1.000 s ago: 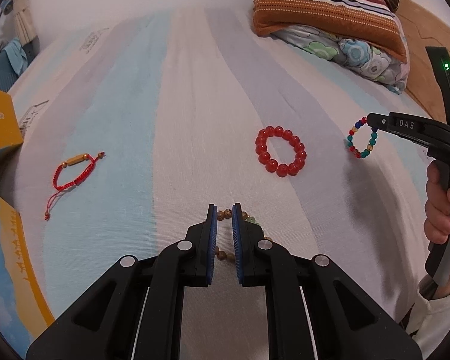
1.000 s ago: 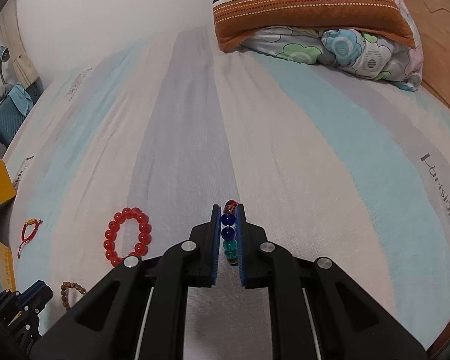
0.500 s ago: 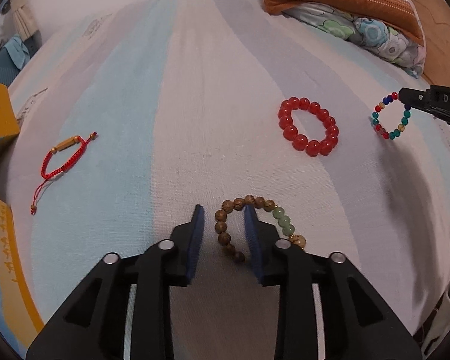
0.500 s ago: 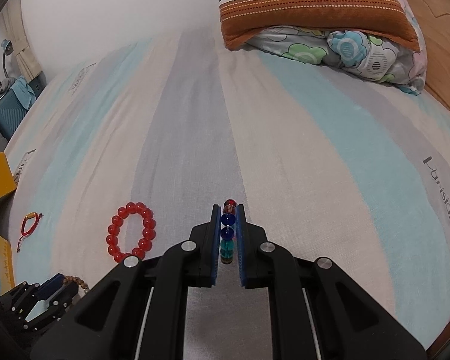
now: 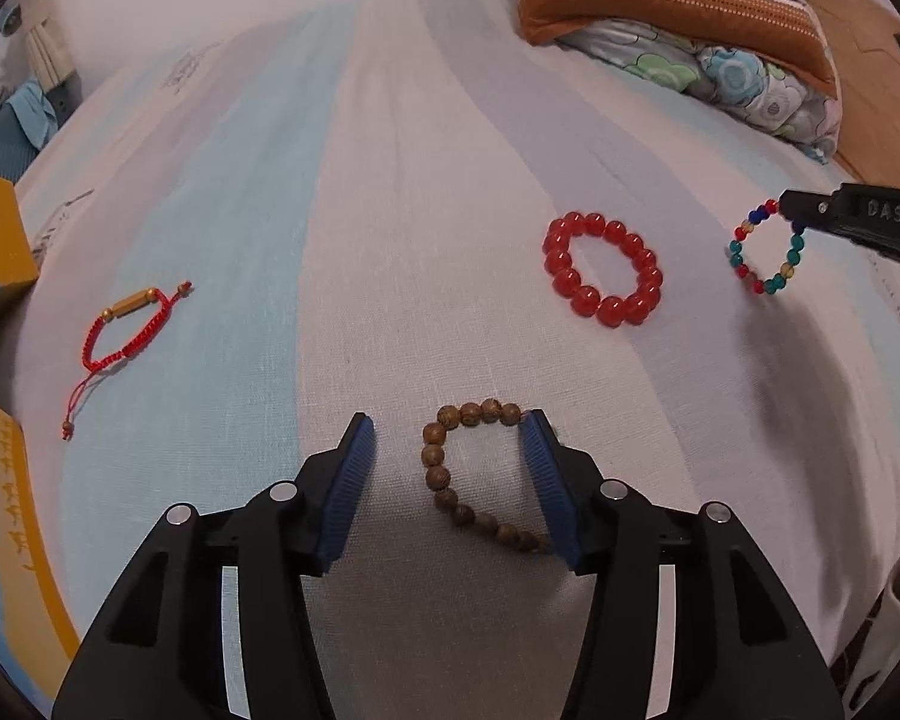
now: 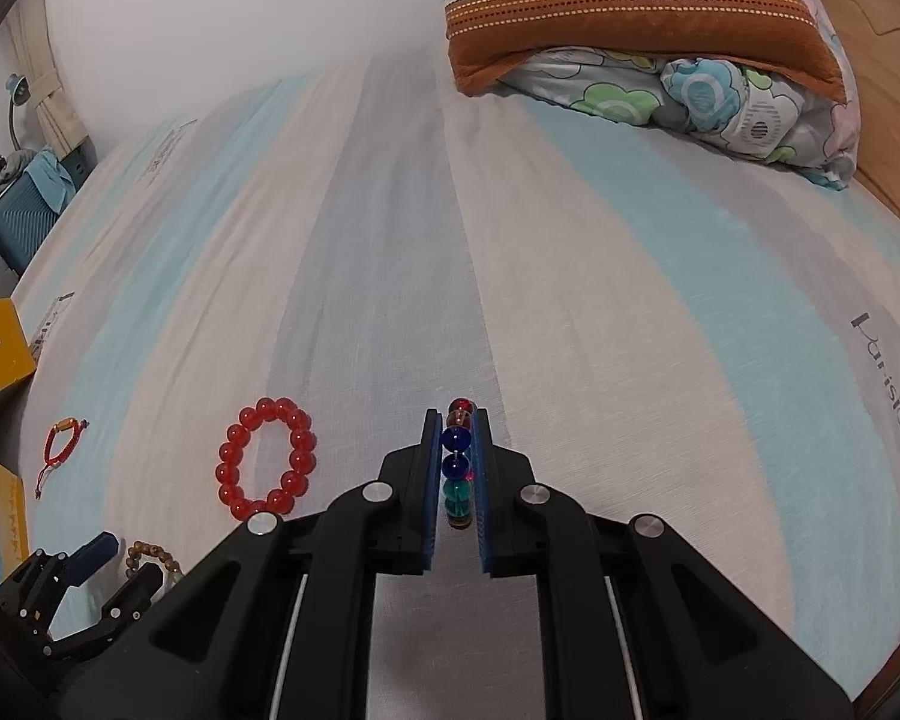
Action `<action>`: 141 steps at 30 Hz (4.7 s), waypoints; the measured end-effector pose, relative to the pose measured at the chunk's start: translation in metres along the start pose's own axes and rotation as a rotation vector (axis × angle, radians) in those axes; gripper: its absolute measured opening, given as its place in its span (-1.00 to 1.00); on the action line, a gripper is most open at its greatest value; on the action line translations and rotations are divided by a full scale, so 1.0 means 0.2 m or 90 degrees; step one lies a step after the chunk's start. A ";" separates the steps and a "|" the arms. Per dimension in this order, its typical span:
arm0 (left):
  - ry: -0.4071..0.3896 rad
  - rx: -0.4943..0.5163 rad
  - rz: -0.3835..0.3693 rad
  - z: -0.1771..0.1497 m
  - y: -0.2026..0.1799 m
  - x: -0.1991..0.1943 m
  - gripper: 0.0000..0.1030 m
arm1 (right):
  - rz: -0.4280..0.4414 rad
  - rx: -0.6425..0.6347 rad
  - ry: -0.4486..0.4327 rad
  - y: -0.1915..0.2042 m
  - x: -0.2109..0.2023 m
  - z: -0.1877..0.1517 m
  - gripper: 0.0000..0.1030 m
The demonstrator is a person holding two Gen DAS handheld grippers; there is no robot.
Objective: Organize jewelry
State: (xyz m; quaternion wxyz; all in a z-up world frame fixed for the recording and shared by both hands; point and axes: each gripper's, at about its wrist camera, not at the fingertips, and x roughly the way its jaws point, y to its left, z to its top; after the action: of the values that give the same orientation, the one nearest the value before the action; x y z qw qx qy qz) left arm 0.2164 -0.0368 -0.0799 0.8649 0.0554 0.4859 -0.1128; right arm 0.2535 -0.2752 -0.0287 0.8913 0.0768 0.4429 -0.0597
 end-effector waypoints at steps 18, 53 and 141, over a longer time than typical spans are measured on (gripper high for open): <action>0.010 0.016 -0.040 -0.01 -0.02 -0.01 -0.86 | 0.003 -0.001 0.000 0.00 0.00 0.00 -0.82; -0.047 0.006 -0.055 0.07 -0.02 -0.35 -0.86 | 0.037 -0.022 -0.037 0.09 -0.22 -0.03 -0.82; -0.140 -0.247 0.146 -0.68 1.43 -1.45 -0.85 | 0.260 -0.314 -0.080 2.03 -1.04 -0.63 -0.83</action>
State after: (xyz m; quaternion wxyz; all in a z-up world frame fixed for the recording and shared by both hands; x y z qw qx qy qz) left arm 0.0296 0.3099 0.0918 0.9141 -0.0692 0.3922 0.0764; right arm 0.1010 0.1553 0.0976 0.9022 -0.0580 0.3637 0.2245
